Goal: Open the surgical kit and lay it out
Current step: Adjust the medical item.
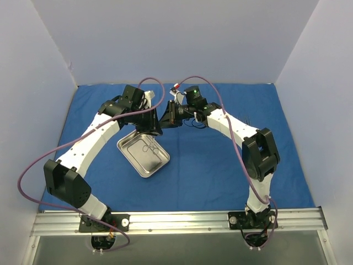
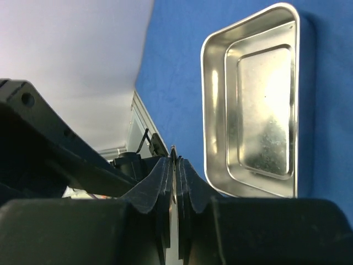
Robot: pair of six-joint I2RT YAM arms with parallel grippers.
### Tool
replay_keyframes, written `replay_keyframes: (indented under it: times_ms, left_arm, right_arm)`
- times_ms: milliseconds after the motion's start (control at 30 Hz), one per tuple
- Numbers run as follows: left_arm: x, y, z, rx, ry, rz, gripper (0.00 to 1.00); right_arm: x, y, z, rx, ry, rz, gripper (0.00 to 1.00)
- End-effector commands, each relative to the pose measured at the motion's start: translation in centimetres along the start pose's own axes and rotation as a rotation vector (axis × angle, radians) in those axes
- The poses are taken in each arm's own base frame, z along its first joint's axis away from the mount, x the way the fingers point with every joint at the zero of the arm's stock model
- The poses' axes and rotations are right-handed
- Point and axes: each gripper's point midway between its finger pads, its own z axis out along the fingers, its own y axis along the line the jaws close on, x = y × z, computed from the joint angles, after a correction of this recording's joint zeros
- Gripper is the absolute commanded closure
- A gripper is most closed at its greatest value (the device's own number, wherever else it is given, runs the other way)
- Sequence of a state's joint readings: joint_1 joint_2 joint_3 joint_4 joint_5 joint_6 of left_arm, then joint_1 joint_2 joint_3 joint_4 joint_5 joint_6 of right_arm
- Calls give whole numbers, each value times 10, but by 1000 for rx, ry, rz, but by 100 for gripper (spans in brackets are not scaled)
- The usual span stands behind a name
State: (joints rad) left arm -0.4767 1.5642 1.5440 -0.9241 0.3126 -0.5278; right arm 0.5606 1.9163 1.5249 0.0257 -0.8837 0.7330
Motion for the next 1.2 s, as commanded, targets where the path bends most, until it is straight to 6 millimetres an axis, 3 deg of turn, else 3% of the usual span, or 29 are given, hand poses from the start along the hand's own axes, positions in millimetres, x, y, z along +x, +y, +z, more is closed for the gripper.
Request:
replay_keyframes:
  times_ms: [0, 100, 300, 433, 533, 667, 1167]
  left_arm:
    - [-18, -13, -24, 64, -85, 43, 58]
    - [-17, 1, -27, 54, -91, 19, 49]
    - [-14, 12, -33, 96, -116, 32, 45]
    - [1, 4, -20, 221, -51, 84, 44]
    - [8, -10, -22, 325, -44, 129, 43]
    - [19, -6, -20, 343, -25, 151, 42]
    - [39, -35, -32, 574, 29, 172, 44]
  right_arm:
    - [-16, 15, -25, -72, -50, -34, 100]
    - [-21, 11, -37, -65, -63, -29, 100]
    - [-17, 8, -55, -50, -38, -74, 100]
    - [-10, 23, -65, -102, -15, -113, 100]
    - [-6, 37, -75, -134, -16, -136, 100]
    - [-2, 51, -86, -163, -19, -149, 100]
    - [-7, 54, -89, -194, -58, -156, 100]
